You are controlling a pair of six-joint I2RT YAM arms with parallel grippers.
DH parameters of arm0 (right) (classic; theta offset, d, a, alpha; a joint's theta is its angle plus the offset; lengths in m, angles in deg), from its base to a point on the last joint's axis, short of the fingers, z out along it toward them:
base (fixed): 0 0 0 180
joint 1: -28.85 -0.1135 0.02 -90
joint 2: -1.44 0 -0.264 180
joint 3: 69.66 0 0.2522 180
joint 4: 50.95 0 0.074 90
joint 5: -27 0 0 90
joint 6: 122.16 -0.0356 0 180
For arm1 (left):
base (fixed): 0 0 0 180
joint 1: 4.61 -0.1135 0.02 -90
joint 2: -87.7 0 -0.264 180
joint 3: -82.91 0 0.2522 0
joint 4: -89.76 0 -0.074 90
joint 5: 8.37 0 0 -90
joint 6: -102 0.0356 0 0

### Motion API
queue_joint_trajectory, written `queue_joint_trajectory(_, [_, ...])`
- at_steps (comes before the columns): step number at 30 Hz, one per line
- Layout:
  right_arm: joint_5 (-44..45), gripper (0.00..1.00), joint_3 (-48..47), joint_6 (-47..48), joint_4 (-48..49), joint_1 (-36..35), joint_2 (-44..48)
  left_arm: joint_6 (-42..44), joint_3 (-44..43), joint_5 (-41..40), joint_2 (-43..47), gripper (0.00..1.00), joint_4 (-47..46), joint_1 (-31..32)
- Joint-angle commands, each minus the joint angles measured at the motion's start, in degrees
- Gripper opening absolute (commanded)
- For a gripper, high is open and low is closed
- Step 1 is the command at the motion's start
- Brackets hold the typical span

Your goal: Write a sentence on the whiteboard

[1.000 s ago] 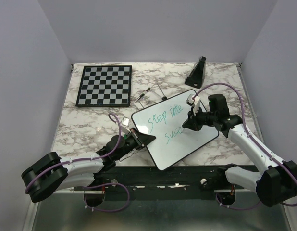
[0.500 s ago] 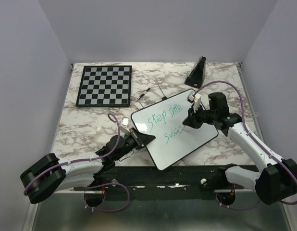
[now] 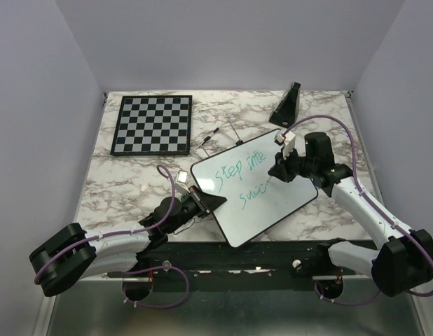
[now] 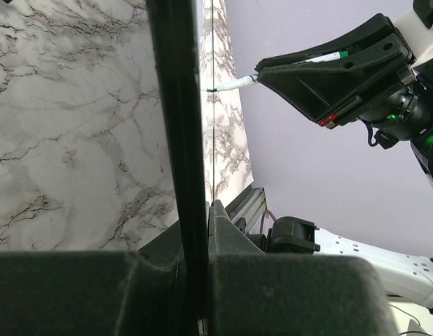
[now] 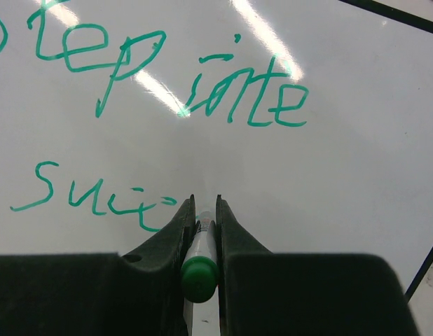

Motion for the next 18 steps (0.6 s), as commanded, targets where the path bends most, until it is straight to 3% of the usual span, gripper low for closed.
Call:
queue_joint_trajectory(1, [-2.2,0.01,-1.1,-0.7,2.4,0.2,-0.4,2.8,-0.3,-1.9,0.8,0.00,-4.7,0.1])
queue_joint_trajectory(18, [-6.6,0.01,0.5,3.6,-4.2,0.2,0.1,2.7,-0.3,-2.1,1.1,0.00,-4.6,0.1])
